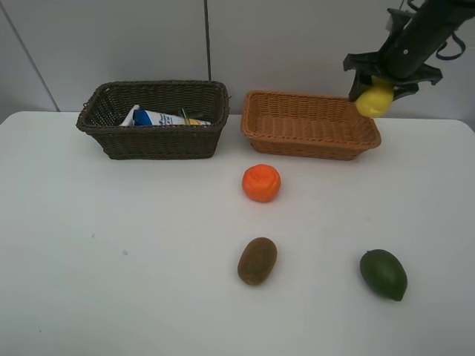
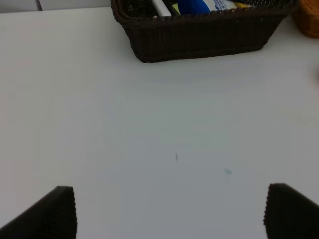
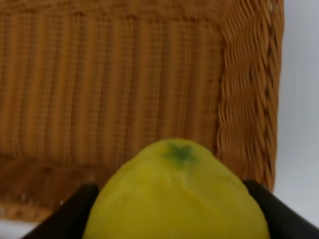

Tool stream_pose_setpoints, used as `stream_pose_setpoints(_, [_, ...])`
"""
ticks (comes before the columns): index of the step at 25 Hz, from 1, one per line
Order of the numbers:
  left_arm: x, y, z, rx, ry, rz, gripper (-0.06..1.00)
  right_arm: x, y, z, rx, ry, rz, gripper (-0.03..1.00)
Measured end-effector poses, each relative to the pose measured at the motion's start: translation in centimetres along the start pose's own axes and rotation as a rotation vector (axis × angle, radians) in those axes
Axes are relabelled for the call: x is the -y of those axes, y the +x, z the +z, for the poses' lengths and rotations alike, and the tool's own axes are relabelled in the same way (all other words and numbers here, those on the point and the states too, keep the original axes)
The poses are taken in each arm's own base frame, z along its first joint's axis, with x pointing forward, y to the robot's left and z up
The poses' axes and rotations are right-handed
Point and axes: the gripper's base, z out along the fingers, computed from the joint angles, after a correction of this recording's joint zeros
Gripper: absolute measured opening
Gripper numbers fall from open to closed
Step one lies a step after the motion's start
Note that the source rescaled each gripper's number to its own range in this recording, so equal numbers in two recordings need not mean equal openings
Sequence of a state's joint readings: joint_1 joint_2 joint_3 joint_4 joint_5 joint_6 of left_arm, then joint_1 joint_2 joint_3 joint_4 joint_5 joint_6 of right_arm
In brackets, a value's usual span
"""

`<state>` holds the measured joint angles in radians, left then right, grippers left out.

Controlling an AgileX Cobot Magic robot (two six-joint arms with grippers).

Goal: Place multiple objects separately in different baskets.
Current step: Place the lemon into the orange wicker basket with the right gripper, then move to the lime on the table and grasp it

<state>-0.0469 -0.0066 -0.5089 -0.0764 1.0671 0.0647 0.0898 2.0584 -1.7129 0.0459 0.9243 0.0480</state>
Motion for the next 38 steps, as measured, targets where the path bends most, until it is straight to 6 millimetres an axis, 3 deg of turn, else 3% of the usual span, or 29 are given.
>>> stream_pose_setpoints(4, [0.0,0.0,0.0,0.000,0.000,0.000,0.99,0.0,-1.7,3.3,-0.035,-0.001,0.001,0.19])
stream_pose_setpoints(5, [0.0,0.0,0.0,0.000,0.000,0.000,0.99,0.0,-1.9,3.6,-0.040,-0.001,0.000,0.26])
stream_pose_setpoints(7, [0.0,0.0,0.0,0.000,0.000,0.000,0.99,0.0,-2.0,3.8,-0.048,0.000,-0.001,0.66])
stream_pose_setpoints(8, [0.0,0.0,0.0,0.000,0.000,0.000,0.99,0.0,-2.0,3.8,-0.048,0.000,-0.001,0.66])
stream_pose_setpoints(9, [0.0,0.0,0.0,0.000,0.000,0.000,0.99,-0.1,-2.0,3.7,-0.065,0.001,-0.002,0.87])
stream_pose_setpoints(14, [0.0,0.0,0.0,0.000,0.000,0.000,0.99,-0.1,-1.0,2.1,-0.177,0.004,-0.003,0.96])
stream_pose_setpoints(20, [0.0,0.0,0.0,0.000,0.000,0.000,0.99,-0.9,0.2,-3.1,-0.163,-0.022,0.026,0.96])
stream_pose_setpoints(23, [0.0,0.0,0.0,0.000,0.000,0.000,0.99,-1.6,3.0,-5.6,-0.188,-0.021,0.019,0.96])
stream_pose_setpoints(27, [0.0,0.0,0.0,0.000,0.000,0.000,0.99,-3.7,8.9,-8.4,-0.259,-0.015,-0.065,0.96])
stream_pose_setpoints(30, [0.0,0.0,0.0,0.000,0.000,0.000,0.99,-5.3,13.7,-9.4,-0.323,-0.011,-0.150,0.96])
stream_pose_setpoints(33, [0.0,0.0,0.0,0.000,0.000,0.000,0.99,-5.9,17.6,-8.8,-0.381,-0.007,-0.186,0.96])
stream_pose_setpoints(38, [0.0,0.0,0.0,0.000,0.000,0.000,0.99,-5.0,22.6,-5.4,-0.460,0.020,-0.187,0.96])
